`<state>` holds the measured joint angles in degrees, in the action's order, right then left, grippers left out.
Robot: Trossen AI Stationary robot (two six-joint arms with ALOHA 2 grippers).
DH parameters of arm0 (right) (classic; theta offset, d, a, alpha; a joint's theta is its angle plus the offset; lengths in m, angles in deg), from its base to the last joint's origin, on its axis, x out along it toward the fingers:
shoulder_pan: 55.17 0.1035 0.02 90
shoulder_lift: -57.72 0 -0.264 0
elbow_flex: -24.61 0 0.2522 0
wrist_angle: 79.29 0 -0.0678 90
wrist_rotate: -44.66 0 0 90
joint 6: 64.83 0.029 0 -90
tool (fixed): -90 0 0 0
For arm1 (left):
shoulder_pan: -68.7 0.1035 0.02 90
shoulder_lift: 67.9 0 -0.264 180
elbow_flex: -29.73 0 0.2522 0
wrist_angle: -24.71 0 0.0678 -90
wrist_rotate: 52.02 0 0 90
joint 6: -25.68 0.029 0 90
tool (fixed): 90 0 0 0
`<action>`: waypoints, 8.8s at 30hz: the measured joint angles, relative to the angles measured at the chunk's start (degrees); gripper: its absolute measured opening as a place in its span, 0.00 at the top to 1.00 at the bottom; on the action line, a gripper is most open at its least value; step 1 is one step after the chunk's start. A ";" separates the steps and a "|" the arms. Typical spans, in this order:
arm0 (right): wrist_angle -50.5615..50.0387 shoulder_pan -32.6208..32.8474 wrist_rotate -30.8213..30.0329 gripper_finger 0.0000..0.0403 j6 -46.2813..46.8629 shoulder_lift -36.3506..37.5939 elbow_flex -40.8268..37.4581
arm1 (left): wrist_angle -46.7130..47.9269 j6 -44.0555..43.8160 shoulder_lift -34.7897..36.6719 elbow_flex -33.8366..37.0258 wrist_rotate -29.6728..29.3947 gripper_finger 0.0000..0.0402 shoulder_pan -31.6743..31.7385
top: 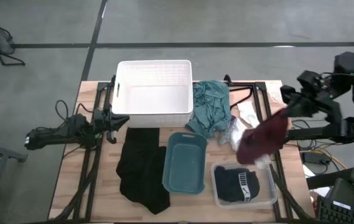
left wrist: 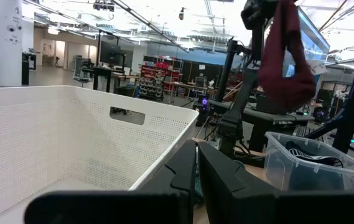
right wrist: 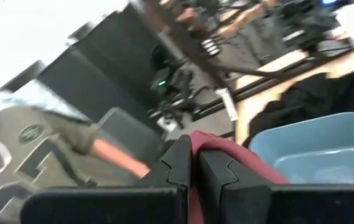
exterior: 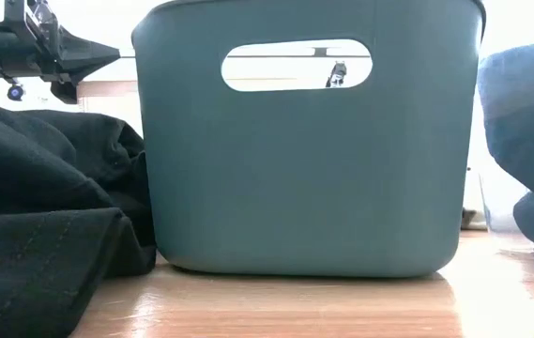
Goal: Pick & Place Cloths
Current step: Put the red underwear into the transparent bin, then put the green shirt into the white bin
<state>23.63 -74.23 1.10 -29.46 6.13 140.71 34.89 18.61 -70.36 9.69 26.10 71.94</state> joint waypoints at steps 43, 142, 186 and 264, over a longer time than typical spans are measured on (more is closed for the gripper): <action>-17.76 29.33 -9.47 0.98 -5.28 -15.80 -11.32 | 0.01 0.00 0.00 -0.01 -0.01 0.94 0.00; 7.20 56.92 -34.18 0.66 4.40 -30.08 -34.51 | 1.04 -0.02 -0.04 0.00 -0.02 0.94 0.02; -0.21 53.75 -33.12 0.73 0.20 -29.74 -42.00 | 1.08 0.00 -0.04 -0.02 -0.02 0.94 0.01; 9.15 -14.00 -33.39 0.98 -11.86 -27.39 -33.32 | 0.65 -0.52 -0.04 -0.02 -0.72 0.94 0.02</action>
<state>32.78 -88.23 -32.29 -41.31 -21.26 107.39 35.54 18.08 -70.41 9.67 25.38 71.96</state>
